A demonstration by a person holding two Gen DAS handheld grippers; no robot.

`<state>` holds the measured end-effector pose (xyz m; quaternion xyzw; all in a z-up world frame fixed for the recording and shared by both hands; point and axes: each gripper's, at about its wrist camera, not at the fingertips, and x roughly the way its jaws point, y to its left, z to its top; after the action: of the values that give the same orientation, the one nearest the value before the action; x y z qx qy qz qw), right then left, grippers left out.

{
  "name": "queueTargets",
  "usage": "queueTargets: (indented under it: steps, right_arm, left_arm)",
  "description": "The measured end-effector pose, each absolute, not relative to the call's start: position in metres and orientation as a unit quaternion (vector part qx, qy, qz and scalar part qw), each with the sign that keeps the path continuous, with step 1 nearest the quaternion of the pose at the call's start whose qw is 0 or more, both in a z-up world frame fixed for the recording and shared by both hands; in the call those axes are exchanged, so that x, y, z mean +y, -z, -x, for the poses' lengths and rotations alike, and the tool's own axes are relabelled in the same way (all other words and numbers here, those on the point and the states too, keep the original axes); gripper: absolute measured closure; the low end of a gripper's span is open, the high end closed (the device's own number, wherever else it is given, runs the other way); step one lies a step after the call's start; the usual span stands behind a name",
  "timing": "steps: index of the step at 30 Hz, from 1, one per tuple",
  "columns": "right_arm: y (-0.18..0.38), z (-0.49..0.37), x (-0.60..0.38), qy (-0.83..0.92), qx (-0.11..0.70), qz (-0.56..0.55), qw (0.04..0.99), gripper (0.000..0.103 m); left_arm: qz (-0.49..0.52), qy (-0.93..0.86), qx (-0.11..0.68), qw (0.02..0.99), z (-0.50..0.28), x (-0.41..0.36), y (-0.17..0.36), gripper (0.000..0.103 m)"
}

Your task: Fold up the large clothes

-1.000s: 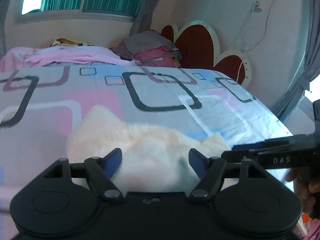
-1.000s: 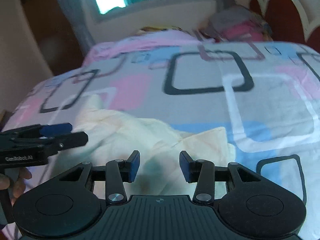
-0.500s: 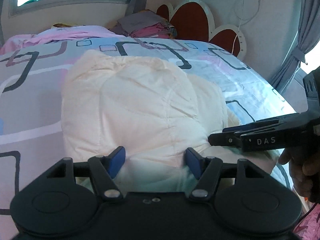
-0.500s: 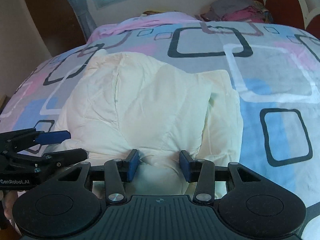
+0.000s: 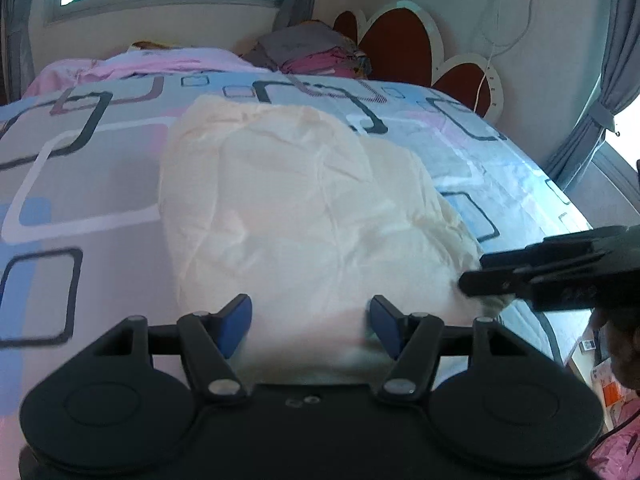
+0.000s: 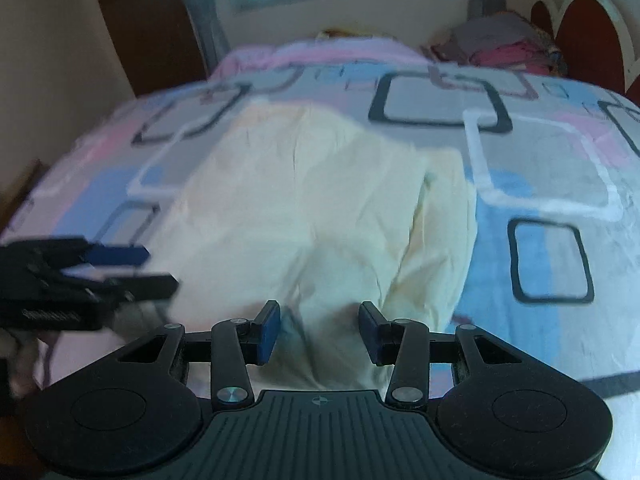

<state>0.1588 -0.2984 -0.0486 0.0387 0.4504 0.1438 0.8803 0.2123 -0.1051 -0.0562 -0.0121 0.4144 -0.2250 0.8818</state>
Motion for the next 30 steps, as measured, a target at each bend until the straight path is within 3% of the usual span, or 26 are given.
queueTargets:
  steps: [9,16,17,19,20,21,25,30]
  right_arm:
    - [0.085,-0.163,-0.297,-0.139,0.484,-0.035,0.863,0.060]
    - [0.080,-0.163,-0.300,-0.141,0.484,-0.042,0.863,0.059]
    - [0.075,-0.162,-0.303,-0.141,0.479,-0.053,0.865,0.059]
    - [0.065,-0.160,-0.316,-0.137,0.462,-0.084,0.872,0.059]
    - [0.060,-0.160,-0.325,-0.130,0.451,-0.104,0.877,0.042]
    - [0.055,-0.160,-0.334,-0.117,0.436,-0.122,0.884,0.001]
    - [0.057,-0.167,-0.371,-0.103,0.413,-0.198,0.883,0.001]
    - [0.095,-0.198,-0.422,-0.101,0.424,-0.337,0.835,0.001]
  left_arm:
    - [-0.017,0.220,0.428,0.876,-0.211,-0.112,0.079,0.037]
    - [-0.022,0.213,0.426,0.879,-0.207,-0.113,0.076,0.036]
    - [-0.017,0.212,0.423,0.881,-0.207,-0.112,0.072,0.033]
    - [-0.005,0.197,0.404,0.893,-0.203,-0.107,0.063,0.006]
    - [0.001,0.187,0.387,0.903,-0.202,-0.104,0.058,0.000]
    - [0.007,0.180,0.373,0.910,-0.201,-0.100,0.054,0.000]
    - [0.048,0.168,0.377,0.910,-0.220,-0.080,0.052,0.001]
    - [0.177,0.173,0.423,0.872,-0.261,-0.046,0.075,0.003]
